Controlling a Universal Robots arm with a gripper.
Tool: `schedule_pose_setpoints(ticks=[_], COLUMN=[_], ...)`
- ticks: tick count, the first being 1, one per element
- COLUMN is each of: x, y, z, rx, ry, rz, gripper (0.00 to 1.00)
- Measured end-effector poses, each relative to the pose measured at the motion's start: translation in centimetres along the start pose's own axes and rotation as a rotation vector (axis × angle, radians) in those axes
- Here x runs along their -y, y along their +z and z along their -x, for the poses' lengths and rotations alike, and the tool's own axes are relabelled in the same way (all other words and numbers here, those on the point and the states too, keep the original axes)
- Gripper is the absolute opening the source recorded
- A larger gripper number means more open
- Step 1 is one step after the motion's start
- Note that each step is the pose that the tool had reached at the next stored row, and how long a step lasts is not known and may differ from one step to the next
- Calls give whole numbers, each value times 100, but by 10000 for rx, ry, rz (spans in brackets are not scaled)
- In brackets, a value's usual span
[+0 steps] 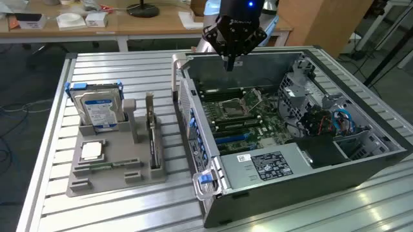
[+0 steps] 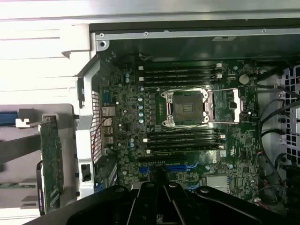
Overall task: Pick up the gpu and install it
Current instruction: 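Reach for the gpu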
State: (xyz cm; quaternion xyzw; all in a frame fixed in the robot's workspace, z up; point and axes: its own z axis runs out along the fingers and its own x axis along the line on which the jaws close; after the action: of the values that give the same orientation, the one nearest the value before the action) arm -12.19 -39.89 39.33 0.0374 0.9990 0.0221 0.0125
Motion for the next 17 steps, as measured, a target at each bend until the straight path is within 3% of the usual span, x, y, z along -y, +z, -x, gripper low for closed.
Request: schedule_pose_setpoints(ticks=[17], x=[6], y=[1], z=[-77], rx=[1], ry=[1], rz=[0], gripper=[11])
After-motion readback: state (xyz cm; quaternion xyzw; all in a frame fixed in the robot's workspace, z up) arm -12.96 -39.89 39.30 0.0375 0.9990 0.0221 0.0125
